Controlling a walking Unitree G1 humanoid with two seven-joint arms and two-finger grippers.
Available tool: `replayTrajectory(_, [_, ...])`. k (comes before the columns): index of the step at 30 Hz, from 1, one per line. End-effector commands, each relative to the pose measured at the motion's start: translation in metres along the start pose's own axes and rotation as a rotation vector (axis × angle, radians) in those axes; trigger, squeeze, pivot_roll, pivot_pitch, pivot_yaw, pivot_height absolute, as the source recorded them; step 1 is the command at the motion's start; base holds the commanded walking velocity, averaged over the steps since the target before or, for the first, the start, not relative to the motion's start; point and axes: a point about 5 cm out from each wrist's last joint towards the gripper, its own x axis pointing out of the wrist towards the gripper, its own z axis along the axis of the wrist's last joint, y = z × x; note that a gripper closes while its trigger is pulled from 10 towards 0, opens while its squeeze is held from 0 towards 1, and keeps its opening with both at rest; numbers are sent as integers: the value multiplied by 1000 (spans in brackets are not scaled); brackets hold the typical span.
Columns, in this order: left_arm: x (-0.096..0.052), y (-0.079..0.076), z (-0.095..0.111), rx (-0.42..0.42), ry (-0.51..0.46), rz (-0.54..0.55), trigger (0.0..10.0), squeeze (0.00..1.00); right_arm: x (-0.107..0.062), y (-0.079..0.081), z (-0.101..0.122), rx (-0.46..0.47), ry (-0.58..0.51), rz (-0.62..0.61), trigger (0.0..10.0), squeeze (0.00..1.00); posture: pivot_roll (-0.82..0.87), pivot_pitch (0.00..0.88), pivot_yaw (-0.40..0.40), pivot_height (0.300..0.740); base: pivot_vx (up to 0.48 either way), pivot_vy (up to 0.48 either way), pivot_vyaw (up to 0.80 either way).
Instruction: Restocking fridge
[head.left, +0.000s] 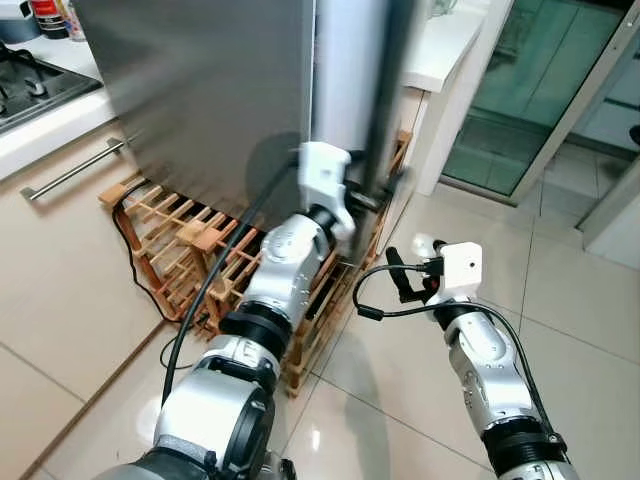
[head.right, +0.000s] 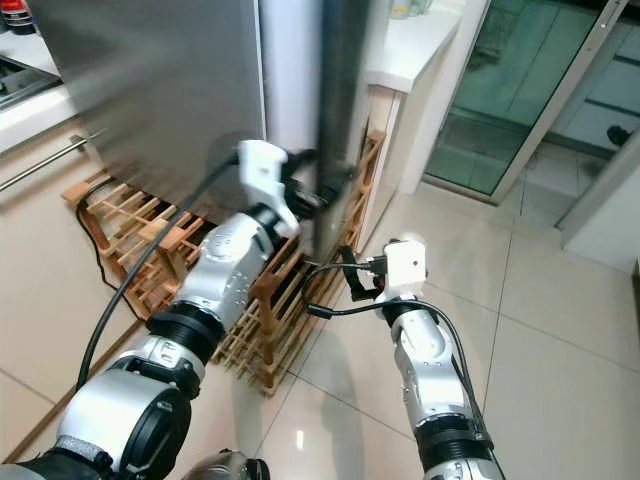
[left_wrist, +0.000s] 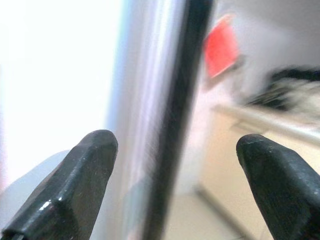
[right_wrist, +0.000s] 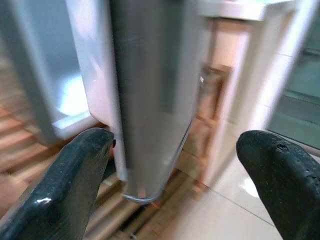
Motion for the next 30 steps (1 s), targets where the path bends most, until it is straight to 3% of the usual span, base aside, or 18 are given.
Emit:
replayTrajectory(1, [37,-53,23,-76,-127,-216,10000,0,-6,-11,-4,4,26,-39,10000,0,-93,0,17,740,0,0,0])
replayTrajectory(5, [38,-76,36,-193,-205,-385,10000,0,-9,-8,-6,14,41,-23,10000,0,-86,0,10,740,0,0,0])
replayTrajectory(7, [36,-74,40,-203,-217,-386,10000,0,-8,-6,-6,15,41,-16,10000,0,-84,0,8,740,0,0,0])
replayTrajectory(9, [24,-53,45,-177,-228,-336,10000,0,-6,-1,-4,19,39,-2,10000,0,-70,0,5,740,0,0,0])
replayTrajectory(10, [24,-53,45,-177,-228,-336,10000,0,-6,-1,-4,19,39,-2,10000,0,-70,0,5,740,0,0,0])
replayTrajectory(11, [16,-42,44,-159,-221,-295,10000,0,-6,-1,-4,20,40,-3,10000,0,-61,0,6,740,0,0,0])
replayTrajectory(12, [-12,-12,39,-119,-189,-188,10000,0,-3,-3,-3,27,38,-16,10000,0,-51,0,4,740,0,0,0])
replayTrajectory(15, [-52,19,34,-66,-130,-68,10000,0,1,-7,0,31,33,-38,10000,0,-36,0,0,740,0,0,0])
replayTrajectory(16, [-52,19,34,-66,-130,-68,10000,0,1,-7,0,31,33,-38,10000,0,-36,0,0,740,0,0,0])
replayTrajectory(17, [-88,40,28,-20,-67,29,10000,0,5,-9,3,54,22,-49,10000,0,2,0,-11,740,0,0,475])
replayTrajectory(18, [-109,51,25,11,-23,86,10000,0,8,-9,5,56,22,-49,10000,0,8,0,-14,740,0,0,675])
replayTrajectory(19, [-109,51,25,11,-23,86,10000,0,8,-9,5,56,22,-49,10000,0,8,0,-14,740,0,0,675])
replayTrajectory(20, [-127,58,23,30,8,138,10000,0,10,-9,6,53,22,-46,10000,0,20,0,-20,740,0,0,669])
replayTrajectory(21, [-161,69,22,68,62,235,10000,0,15,-8,8,49,27,-36,10000,0,54,0,-39,740,0,0,631])
replayTrajectory(22, [-161,69,22,68,62,235,10000,0,15,-8,8,49,27,-36,10000,0,54,0,-39,740,0,0,631])
replayTrajectory(24, [-183,74,22,92,95,314,10000,0,20,-7,9,55,30,-29,10000,0,73,0,-50,740,0,0,622])
replayTrajectory(26, [-194,82,24,98,76,494,10000,0,26,-2,11,58,29,-15,10000,0,92,0,-62,740,0,0,600])
replayTrajectory(30, [-191,84,11,131,122,676,10000,0,35,5,15,69,24,3,10000,0,99,0,-62,740,0,0,594])
